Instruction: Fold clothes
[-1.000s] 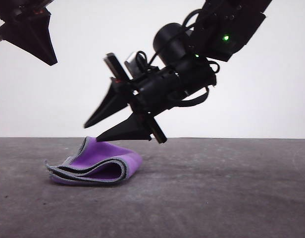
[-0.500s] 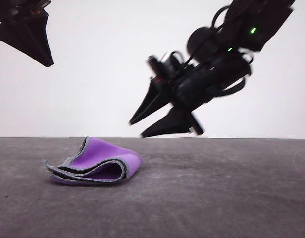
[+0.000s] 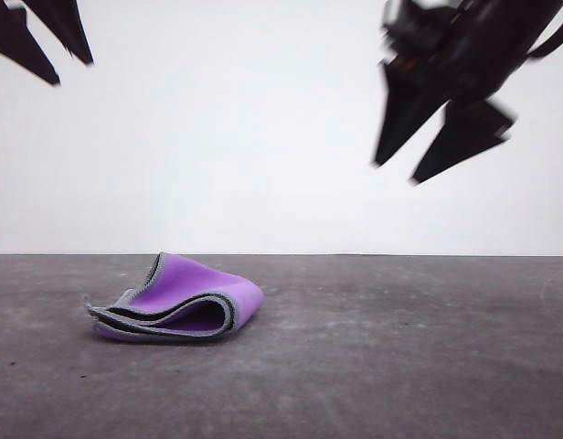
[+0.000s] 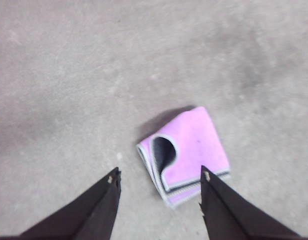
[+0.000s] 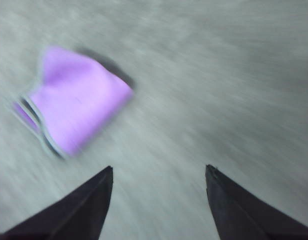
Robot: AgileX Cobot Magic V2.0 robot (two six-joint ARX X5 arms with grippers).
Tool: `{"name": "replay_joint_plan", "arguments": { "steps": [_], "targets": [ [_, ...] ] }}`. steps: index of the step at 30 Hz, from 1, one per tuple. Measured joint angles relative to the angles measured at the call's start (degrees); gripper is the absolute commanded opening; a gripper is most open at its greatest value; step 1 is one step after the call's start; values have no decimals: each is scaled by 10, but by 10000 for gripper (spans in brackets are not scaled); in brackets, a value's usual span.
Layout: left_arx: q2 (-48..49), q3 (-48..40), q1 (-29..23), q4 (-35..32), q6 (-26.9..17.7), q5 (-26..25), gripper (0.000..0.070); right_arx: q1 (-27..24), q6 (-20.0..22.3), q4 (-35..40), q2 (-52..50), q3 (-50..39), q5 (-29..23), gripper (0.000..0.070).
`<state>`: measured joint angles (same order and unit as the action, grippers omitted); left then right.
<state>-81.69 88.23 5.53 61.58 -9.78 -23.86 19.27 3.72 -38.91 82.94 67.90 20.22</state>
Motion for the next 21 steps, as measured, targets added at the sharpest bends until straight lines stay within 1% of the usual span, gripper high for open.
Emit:
{"name": "replay_joint_plan", "arguments": {
  "steps": [4,8,11,14,18,21],
  "targets": [
    [29,-4,0,2,-1,0,304,-10,23,-46,-71,0,-55,374],
    [54,-31,0,4,-2,0,304,-22,29,-72,-145,0,-92,374],
    [76,-70,0,1,-2,0,304,-28,33,-96,-191,0,-111,374],
    [100,-114,0,-8,-1,0,304,-34,34,-111,-229,-11,-115,374],
    [138,-175,0,-29,0,0,304,-42,32,-106,-289,-76,-118,372],
    [167,-220,0,-49,3,0,303,-43,21,-72,-338,-153,-122,354]
  ]
}}
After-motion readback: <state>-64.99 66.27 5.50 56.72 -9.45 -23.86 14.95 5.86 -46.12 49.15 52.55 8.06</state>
